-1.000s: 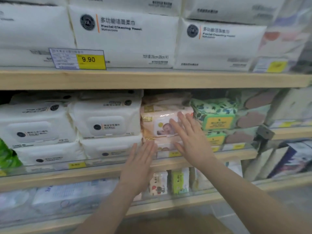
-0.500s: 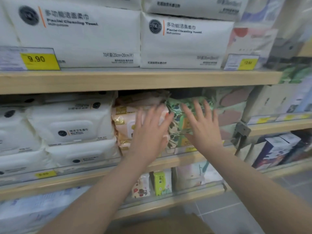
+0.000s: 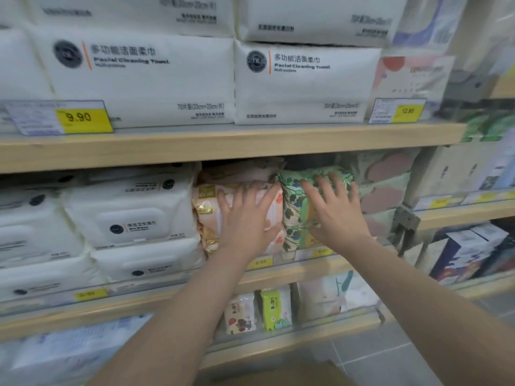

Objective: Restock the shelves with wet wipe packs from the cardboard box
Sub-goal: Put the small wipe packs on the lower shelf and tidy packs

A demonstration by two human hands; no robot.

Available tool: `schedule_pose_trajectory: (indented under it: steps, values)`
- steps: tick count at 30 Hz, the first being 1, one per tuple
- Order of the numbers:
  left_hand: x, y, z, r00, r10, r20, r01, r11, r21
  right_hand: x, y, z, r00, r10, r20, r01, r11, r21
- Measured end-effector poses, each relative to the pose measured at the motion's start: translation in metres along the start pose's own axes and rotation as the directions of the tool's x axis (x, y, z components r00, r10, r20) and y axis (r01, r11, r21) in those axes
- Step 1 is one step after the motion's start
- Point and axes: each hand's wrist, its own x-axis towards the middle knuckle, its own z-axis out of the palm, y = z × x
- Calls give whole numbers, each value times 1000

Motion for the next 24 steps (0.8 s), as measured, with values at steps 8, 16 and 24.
schedule_pose_trajectory:
  steps: [8, 16, 24]
  values:
    - [-98, -126, -82, 950, -157, -268, 69, 948, -310, 10, -136, -73, 924, -140, -357, 246, 930, 274]
    - [-214, -308, -140, 714, -615, -335, 516, 785, -342, 31, -343, -129, 758, -487, -435, 640, 683, 352]
    - [-280, -424, -123, 500, -850, -165, 711, 512, -482, 68, -505, -167, 733, -548, -403, 681, 601, 419]
